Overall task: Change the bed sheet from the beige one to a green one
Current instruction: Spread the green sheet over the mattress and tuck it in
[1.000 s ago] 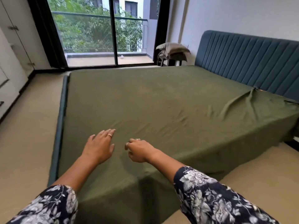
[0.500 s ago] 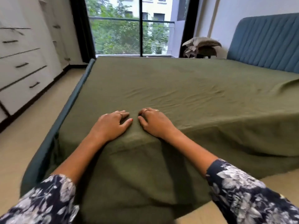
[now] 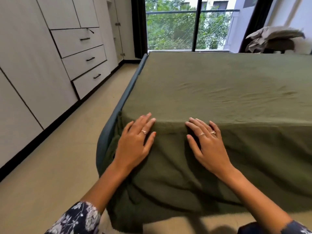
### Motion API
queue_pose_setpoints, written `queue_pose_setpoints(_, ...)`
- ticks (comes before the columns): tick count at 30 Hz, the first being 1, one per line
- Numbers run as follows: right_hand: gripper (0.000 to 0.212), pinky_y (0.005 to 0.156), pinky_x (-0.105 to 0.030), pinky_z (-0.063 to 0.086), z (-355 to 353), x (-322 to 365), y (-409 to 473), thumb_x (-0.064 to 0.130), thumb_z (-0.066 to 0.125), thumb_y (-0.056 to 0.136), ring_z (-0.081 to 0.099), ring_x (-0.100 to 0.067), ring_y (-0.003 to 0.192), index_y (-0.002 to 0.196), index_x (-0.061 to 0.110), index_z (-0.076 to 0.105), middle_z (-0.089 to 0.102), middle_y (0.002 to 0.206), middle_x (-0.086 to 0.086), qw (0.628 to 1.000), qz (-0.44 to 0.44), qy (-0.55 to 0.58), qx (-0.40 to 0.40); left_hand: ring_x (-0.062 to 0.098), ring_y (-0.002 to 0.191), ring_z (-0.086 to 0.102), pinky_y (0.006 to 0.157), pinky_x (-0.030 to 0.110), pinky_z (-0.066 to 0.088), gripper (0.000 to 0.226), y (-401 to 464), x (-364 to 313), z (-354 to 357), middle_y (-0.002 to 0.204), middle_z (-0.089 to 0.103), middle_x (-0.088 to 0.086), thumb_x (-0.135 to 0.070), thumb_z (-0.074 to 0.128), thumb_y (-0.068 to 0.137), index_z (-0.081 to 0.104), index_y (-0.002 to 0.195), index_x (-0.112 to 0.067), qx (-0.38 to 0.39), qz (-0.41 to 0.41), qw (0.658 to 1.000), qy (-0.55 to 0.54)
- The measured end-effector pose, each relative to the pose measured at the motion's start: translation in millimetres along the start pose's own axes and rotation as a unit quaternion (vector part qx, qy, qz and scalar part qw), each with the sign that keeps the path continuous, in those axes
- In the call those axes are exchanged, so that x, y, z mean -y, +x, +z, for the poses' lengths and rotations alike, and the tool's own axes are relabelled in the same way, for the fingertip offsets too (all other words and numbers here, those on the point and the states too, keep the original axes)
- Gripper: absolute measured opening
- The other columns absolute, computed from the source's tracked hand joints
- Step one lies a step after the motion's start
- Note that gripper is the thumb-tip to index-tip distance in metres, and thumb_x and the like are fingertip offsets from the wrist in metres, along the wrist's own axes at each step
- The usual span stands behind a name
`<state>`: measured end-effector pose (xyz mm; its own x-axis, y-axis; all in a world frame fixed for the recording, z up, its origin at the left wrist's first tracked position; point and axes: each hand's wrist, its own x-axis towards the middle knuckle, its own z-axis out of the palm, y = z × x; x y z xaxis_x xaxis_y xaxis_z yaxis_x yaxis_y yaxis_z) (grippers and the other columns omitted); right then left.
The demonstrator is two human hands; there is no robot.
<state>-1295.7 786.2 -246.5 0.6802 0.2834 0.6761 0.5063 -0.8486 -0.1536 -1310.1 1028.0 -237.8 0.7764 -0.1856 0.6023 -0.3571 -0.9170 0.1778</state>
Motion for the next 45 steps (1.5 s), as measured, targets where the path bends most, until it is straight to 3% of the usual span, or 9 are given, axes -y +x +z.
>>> queue_pose_setpoints(5, 0.038, 0.109, -0.047, 0.032, -8, 5, -28, 0.026, 0.048, 0.092, 0.046, -0.021, 0.127, 0.126, 0.01, 0.056, 0.053, 0.133, -0.006, 0.997, 0.008, 0.04, -0.069, 0.019, 0.107, 0.049, 0.09, 0.027, 0.042, 0.035, -39, 18, -22, 0.118, 0.052, 0.008, -0.02, 0.06, 0.092, 0.051, 0.124, -0.008, -0.112, -0.186, 0.976, -0.021)
queue_pose_setpoints(11, 0.037, 0.104, -0.043, 0.035, 6, 28, -37, 0.029, 0.047, 0.09, 0.047, -0.024, 0.119, 0.122, 0.012, 0.057, 0.053, 0.126, -0.008, 0.999, 0.003, 0.039, -0.023, 0.03, 0.114, 0.05, 0.097, 0.035, 0.042, 0.038, -41, 3, 12, 0.125, 0.052, 0.018, -0.016, 0.042, 0.098, 0.048, 0.131, 0.002, 0.076, -0.262, 0.96, 0.057)
queue_pose_setpoints(20, 0.029, 0.102, -0.038, 0.036, 29, 56, -44, 0.023, 0.05, 0.088, 0.05, -0.021, 0.114, 0.111, 0.011, 0.064, 0.057, 0.12, -0.007, 0.997, -0.043, 0.067, 0.018, 0.035, 0.095, 0.06, 0.077, 0.039, 0.045, 0.023, -30, 25, 5, 0.102, 0.065, 0.018, -0.012, 0.046, 0.093, 0.063, 0.105, -0.001, 0.076, -0.267, 0.96, -0.037)
queue_pose_setpoints(26, 0.022, 0.075, -0.031, 0.037, 45, 97, -101, 0.043, 0.048, 0.083, 0.056, -0.023, 0.083, 0.084, 0.022, 0.051, 0.052, 0.086, 0.004, 0.973, 0.133, 0.168, 0.089, 0.019, 0.119, 0.05, 0.1, 0.02, 0.033, 0.034, -71, 12, -9, 0.125, 0.06, 0.006, -0.011, 0.052, 0.094, 0.058, 0.127, -0.009, 0.022, -0.222, 0.968, -0.115)
queue_pose_setpoints(29, 0.08, 0.086, -0.034, 0.045, 60, 119, -112, 0.091, 0.039, 0.06, 0.059, -0.022, 0.102, 0.101, 0.025, 0.055, 0.055, 0.105, 0.004, 0.904, 0.24, 0.219, 0.277, 0.009, 0.106, 0.045, 0.093, 0.018, 0.037, 0.025, -103, 0, -10, 0.113, 0.057, 0.0, -0.014, 0.057, 0.093, 0.059, 0.118, -0.012, -0.074, -0.262, 0.957, -0.097)
queue_pose_setpoints(32, 0.098, 0.097, -0.03, 0.045, 75, 154, -105, 0.081, 0.06, 0.061, 0.053, -0.02, 0.121, 0.134, 0.016, 0.045, 0.052, 0.132, -0.002, 0.809, 0.299, 0.234, 0.448, 0.01, 0.099, 0.043, 0.084, 0.023, 0.041, 0.022, -124, -4, -10, 0.104, 0.046, -0.004, -0.023, 0.062, 0.09, 0.053, 0.107, -0.013, -0.099, -0.347, 0.926, -0.112)
queue_pose_setpoints(35, 0.113, 0.091, -0.037, 0.052, 102, 188, -107, 0.06, 0.073, 0.069, 0.052, -0.026, 0.122, 0.151, 0.015, 0.01, 0.044, 0.142, -0.009, 0.601, 0.478, 0.355, 0.533, 0.017, 0.103, 0.045, 0.084, 0.025, 0.039, 0.043, -131, -6, -5, 0.112, 0.042, 0.0, -0.038, 0.066, 0.086, 0.047, 0.114, -0.011, -0.057, -0.429, 0.891, -0.135)
queue_pose_setpoints(39, 0.074, 0.054, -0.04, 0.056, 127, 206, -114, 0.031, 0.067, 0.087, 0.06, -0.035, 0.099, 0.143, 0.03, 0.019, 0.055, 0.124, -0.014, 0.408, 0.643, 0.542, 0.356, 0.012, 0.1, 0.043, 0.084, 0.022, 0.04, 0.061, -126, -19, -1, 0.12, 0.031, -0.002, -0.043, 0.067, 0.083, 0.036, 0.127, -0.014, -0.016, -0.443, 0.872, -0.205)
queue_pose_setpoints(45, 0.032, 0.041, -0.028, 0.053, 119, 185, -97, 0.007, 0.038, 0.1, 0.06, -0.025, 0.085, 0.129, 0.006, 0.05, 0.062, 0.113, -0.016, 0.324, 0.69, 0.641, 0.088, 0.011, 0.098, 0.044, 0.081, 0.021, 0.038, 0.061, -118, -25, 2, 0.114, 0.029, -0.005, -0.044, 0.067, 0.083, 0.036, 0.126, -0.014, -0.03, -0.458, 0.866, -0.199)
